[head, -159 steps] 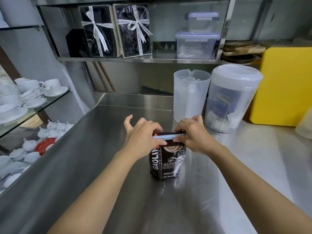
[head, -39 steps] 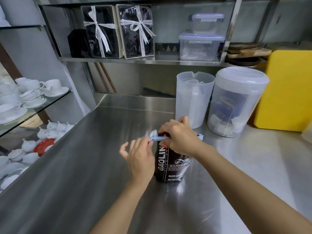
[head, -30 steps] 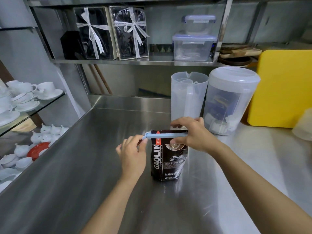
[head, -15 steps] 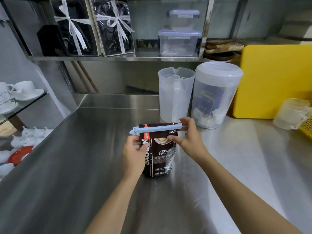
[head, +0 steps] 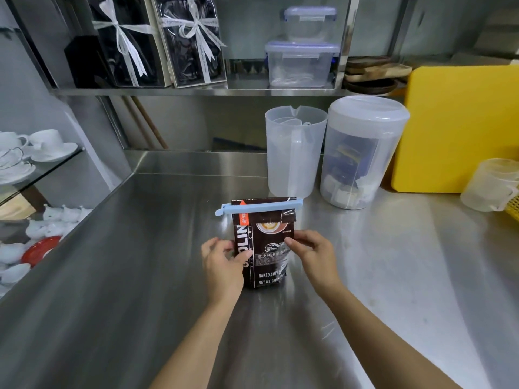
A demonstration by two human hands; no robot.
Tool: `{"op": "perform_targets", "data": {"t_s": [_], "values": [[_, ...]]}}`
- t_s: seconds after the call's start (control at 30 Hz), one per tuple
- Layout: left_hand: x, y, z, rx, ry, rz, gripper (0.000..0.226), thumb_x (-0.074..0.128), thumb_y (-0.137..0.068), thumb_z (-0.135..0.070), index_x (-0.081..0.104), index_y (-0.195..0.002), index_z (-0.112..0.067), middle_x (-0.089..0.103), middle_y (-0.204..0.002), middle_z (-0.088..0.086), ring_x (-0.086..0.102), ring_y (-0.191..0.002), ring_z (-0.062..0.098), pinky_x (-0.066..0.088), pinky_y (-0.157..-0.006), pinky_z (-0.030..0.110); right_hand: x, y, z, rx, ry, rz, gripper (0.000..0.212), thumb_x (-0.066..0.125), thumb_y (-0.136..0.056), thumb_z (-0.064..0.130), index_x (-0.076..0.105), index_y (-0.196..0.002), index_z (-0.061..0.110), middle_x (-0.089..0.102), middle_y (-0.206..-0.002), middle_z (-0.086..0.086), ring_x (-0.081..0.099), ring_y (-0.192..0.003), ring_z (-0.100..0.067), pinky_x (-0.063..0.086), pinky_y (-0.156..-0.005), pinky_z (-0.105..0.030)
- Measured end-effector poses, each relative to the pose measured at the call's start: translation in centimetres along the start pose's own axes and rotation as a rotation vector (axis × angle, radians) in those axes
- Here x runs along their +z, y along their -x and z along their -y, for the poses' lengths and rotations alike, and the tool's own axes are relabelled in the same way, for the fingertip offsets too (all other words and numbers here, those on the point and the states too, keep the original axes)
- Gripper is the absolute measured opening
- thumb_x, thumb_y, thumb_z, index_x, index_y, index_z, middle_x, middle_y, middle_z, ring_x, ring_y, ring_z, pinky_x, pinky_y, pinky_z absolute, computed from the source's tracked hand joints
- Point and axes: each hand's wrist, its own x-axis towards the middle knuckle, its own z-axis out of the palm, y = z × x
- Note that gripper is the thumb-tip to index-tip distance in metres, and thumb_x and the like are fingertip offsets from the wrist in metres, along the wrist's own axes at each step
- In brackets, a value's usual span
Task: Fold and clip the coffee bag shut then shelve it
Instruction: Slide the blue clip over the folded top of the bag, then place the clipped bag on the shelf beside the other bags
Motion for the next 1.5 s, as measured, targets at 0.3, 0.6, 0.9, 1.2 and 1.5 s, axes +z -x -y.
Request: {"op": "perform_targets", "data": {"t_s": [0.3,0.6,0.9,1.2,1.5], "values": [[0.2,0.5,2.5,-0.012,0.112,0.205,0.045,0.069,-0.069,0.004,0.05,-0.098,-0.025,0.061,-0.107,-0.003,0.053,-0.109,0.015,0.04,-0.092,0.031,-0.4,0.8,-2.3,-0.003,0.142,0.271,0.064,0.075,-0.069,0.009,0.048,-0.115,0.045,0.057,-0.118,0.007,0.049,-0.113,-0.001,0.033,-0.096,-0.015],[1.1,1.9,4.3,0.004,0.019,0.228,0.078,0.063,-0.073,0.011,0.027,-0.131,-0.028,0.054,-0.104,-0.01,0.056,-0.101,0.016,0.043,-0.093,0.032,0.2,2.1,-4.5,-0.137,0.406,0.38,0.094,0.068,-0.065,0.012,0.01,-0.133,0.042,0.038,-0.139,0.011,0.045,-0.124,-0.018,0.044,-0.097,-0.051],[-1.3,2.3,1.4,0.049,0.078,0.089,0.072,0.067,-0.072,0.006,0.035,-0.13,-0.023,0.06,-0.09,-0.004,0.061,-0.083,0.015,0.048,-0.08,0.023,0.7,2.4,-0.5,-0.223,0.31,0.218,0.076,0.069,-0.076,0.011,0.022,-0.133,0.032,0.055,-0.121,0.006,0.057,-0.11,-0.017,0.046,-0.093,-0.037],[-11.3,3.8,-4.6,0.21,-0.028,-0.034,0.077,0.073,-0.072,-0.01,0.03,-0.119,-0.054,0.053,-0.078,-0.016,0.056,-0.069,-0.004,0.044,-0.062,0.006,4.3,4.8,7.3,-0.431,0.186,0.3,0.068,0.07,-0.075,0.024,0.029,-0.121,0.053,0.06,-0.111,0.015,0.056,-0.101,0.009,0.049,-0.09,-0.03],[-20.3,7.2,-4.2,0.183,0.193,-0.219,0.085,0.068,-0.072,0.005,0.03,-0.136,-0.037,0.068,-0.11,-0.002,0.06,-0.096,-0.008,0.047,-0.086,0.012,12.2,11.4,13.3,-0.359,-0.19,0.529,0.09,0.066,-0.07,-0.014,0.024,-0.139,0.024,0.055,-0.129,-0.005,0.054,-0.108,0.008,0.043,-0.103,-0.027]]}}
